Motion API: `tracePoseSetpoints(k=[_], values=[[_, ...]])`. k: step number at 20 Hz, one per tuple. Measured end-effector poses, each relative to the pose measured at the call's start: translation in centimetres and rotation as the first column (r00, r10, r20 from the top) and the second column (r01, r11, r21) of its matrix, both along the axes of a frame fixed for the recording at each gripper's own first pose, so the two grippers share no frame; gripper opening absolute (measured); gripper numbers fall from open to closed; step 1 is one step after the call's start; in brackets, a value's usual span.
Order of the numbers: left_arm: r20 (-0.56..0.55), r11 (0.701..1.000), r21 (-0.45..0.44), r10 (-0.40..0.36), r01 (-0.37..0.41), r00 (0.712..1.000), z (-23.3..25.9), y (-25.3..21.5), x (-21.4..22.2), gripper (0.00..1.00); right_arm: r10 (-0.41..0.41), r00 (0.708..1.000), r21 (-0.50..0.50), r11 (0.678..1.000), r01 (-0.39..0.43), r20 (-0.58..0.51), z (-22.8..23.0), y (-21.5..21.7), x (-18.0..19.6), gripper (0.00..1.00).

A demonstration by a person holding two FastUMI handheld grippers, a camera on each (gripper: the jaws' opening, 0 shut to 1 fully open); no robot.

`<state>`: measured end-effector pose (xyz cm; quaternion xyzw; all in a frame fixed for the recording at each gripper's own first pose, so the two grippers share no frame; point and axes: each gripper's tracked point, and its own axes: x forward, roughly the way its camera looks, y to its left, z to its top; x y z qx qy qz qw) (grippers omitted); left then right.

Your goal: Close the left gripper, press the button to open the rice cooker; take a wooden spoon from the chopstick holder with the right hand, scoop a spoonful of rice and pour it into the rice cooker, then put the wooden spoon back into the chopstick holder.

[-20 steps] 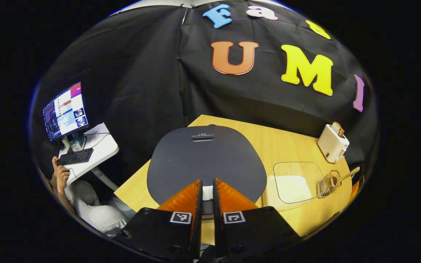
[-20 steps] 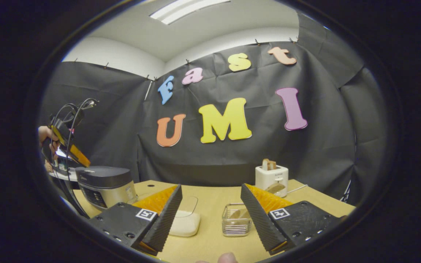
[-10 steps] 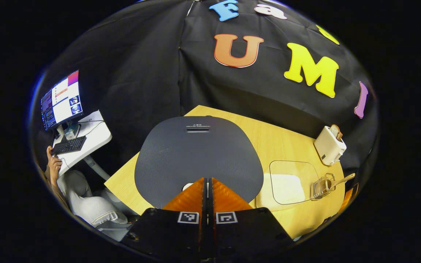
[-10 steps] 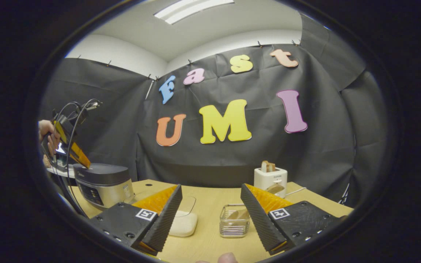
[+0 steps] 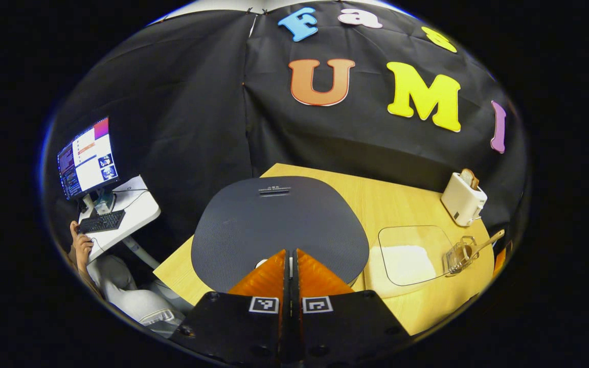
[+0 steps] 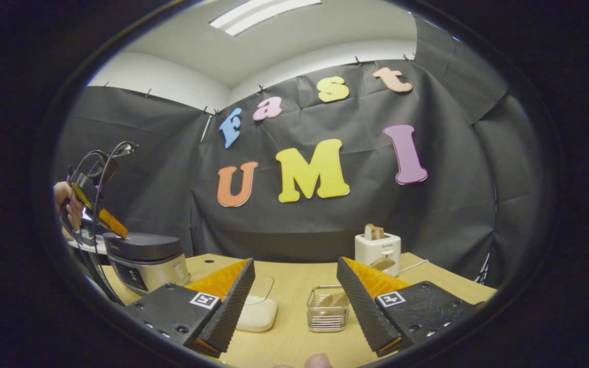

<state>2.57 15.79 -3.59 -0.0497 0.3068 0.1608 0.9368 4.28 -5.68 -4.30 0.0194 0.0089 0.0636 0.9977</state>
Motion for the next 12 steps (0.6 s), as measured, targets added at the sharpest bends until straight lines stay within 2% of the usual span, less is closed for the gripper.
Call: tracePoseSetpoints(k=[2, 5, 6, 7, 9, 10, 11, 12], values=[[0.06, 1.0, 0.018, 0.003, -0.004, 0.998, 1.9, 0.2, 0.6, 0.03, -0.008, 1.0, -0.01, 1.0, 0.008, 0.001, 0.2, -0.1, -0.3, 0.95], [0.175, 0.995, 0.095, -0.006, -0.011, 0.985, 5.3, 0.7, 1.1, 0.04, -0.018, 1.0, -0.017, 1.0, 0.018, 0.011, 0.8, -0.1, -0.6, 0.95], [0.224, 0.992, 0.122, -0.038, 0.011, 0.974, 6.7, 0.0, 1.5, 0.15, -0.02, 1.0, -0.016, 1.0, 0.02, 0.016, 1.1, 0.1, -0.7, 0.96], [0.269, 0.981, 0.192, -0.068, 0.016, 0.961, 8.3, -0.2, 1.7, 0.33, -0.021, 1.0, -0.02, 1.0, 0.021, 0.019, 1.3, 0.2, -0.8, 0.96], [0.308, 0.946, 0.323, -0.086, -0.02, 0.947, 10.0, 1.1, 1.1, 0.68, -0.018, 1.0, -0.036, 0.999, 0.019, 0.02, 1.4, 0.6, -1.0, 0.95], [0.308, 0.947, 0.32, -0.092, -0.012, 0.947, 9.8, 0.7, 1.0, 0.85, -0.016, 1.0, -0.042, 0.999, 0.017, 0.02, 1.5, 0.8, -1.1, 0.96], [0.313, 0.955, 0.296, -0.099, 0.002, 0.945, 9.4, -0.4, 0.7, 0.96, -0.017, 1.0, -0.045, 0.999, 0.017, 0.018, 1.5, 0.8, -1.3, 0.96], [0.318, 0.966, 0.258, -0.097, 0.012, 0.943, 8.7, -1.4, 0.6, 0.97, -0.017, 1.0, -0.043, 0.999, 0.018, 0.018, 1.5, 0.9, -1.5, 0.96]])
